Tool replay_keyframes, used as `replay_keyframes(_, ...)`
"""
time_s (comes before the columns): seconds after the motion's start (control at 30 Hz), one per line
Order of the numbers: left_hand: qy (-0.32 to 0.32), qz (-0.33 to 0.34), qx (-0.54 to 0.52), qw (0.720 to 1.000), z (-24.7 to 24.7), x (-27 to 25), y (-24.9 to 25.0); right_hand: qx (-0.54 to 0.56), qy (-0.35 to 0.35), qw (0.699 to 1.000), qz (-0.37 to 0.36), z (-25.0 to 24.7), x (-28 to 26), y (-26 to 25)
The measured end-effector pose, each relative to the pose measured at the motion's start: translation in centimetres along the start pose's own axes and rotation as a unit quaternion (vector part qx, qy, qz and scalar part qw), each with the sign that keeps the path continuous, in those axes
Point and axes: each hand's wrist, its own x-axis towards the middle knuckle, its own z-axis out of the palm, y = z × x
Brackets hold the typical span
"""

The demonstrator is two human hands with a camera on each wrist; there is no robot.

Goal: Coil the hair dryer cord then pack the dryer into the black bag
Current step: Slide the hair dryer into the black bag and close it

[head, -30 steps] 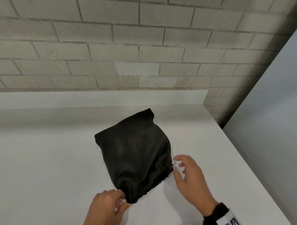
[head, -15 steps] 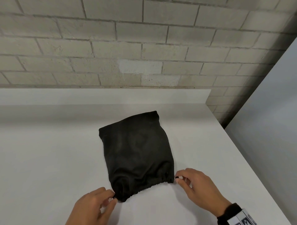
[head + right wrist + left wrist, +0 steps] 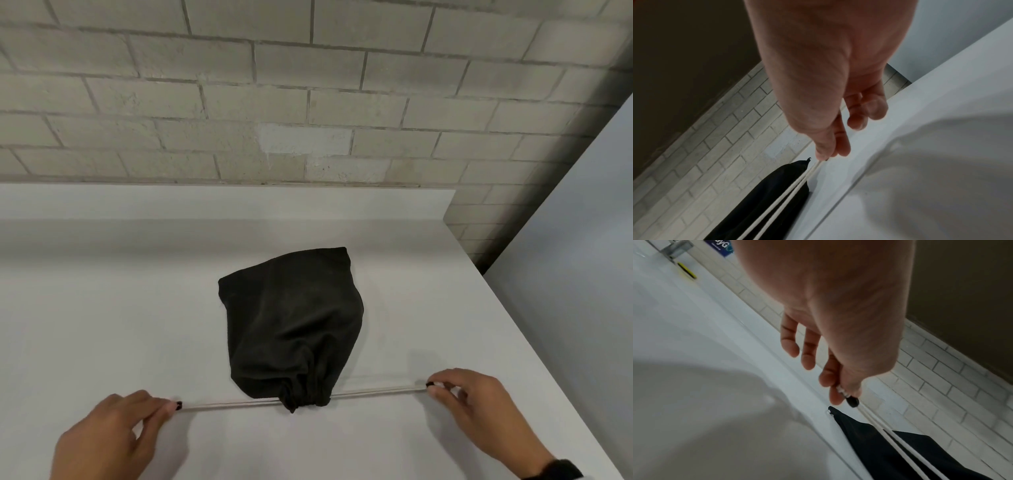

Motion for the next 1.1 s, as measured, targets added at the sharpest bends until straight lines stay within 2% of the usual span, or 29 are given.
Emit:
replay_keyframes(0.17,-0.013,-0.004,-0.093,0.996,-0.2,0.2,1.4,0.106,-0.040,0.994,-0.001,-1.1,0.0,-2.1)
replay_keyframes(0.23,-0.034,0.002,-0.152,0.988,0.0,0.9,2.4,0.154,-0.057,0.986,-0.001,-1.3,0.4,-3.8)
replay_keyframes(0.3,-0.023,0.016,-0.204,0.979,0.7,2.0,3.8,0.196,-0.061,0.979,-0.003,-0.8,1.1,-6.0)
replay_keyframes(0.43,-0.019,0.023,-0.271,0.962,2.5,4.4,8.1,0.216,-0.040,0.975,-0.027,1.7,3.3,-9.8)
replay_keyframes(0.5,-0.010,0.018,-0.289,0.957,3.4,5.5,9.9,0.242,-0.009,0.970,-0.015,3.2,4.8,-11.1)
replay_keyframes(0.6,0.025,-0.023,-0.300,0.953,5.0,7.0,11.1,0.225,0.065,0.971,0.047,5.4,7.1,-11.7)
replay_keyframes(0.7,0.038,-0.073,-0.310,0.947,6.4,7.8,11.3,0.180,0.084,0.972,0.124,7.0,8.4,-11.5)
replay_keyframes(0.8,0.036,-0.131,-0.359,0.924,6.9,8.0,11.5,0.236,0.098,0.959,0.120,8.0,9.1,-11.5)
replay_keyframes(0.83,0.033,-0.143,-0.353,0.924,6.9,8.0,11.7,0.263,0.103,0.951,0.126,8.2,9.3,-11.4)
replay_keyframes(0.97,-0.006,-0.213,-0.288,0.934,7.2,7.9,12.1,0.319,0.089,0.921,0.203,8.1,9.9,-11.2)
replay_keyframes(1.1,-0.065,-0.260,-0.266,0.926,7.7,7.8,11.8,0.386,0.010,0.894,0.230,7.5,10.6,-10.5)
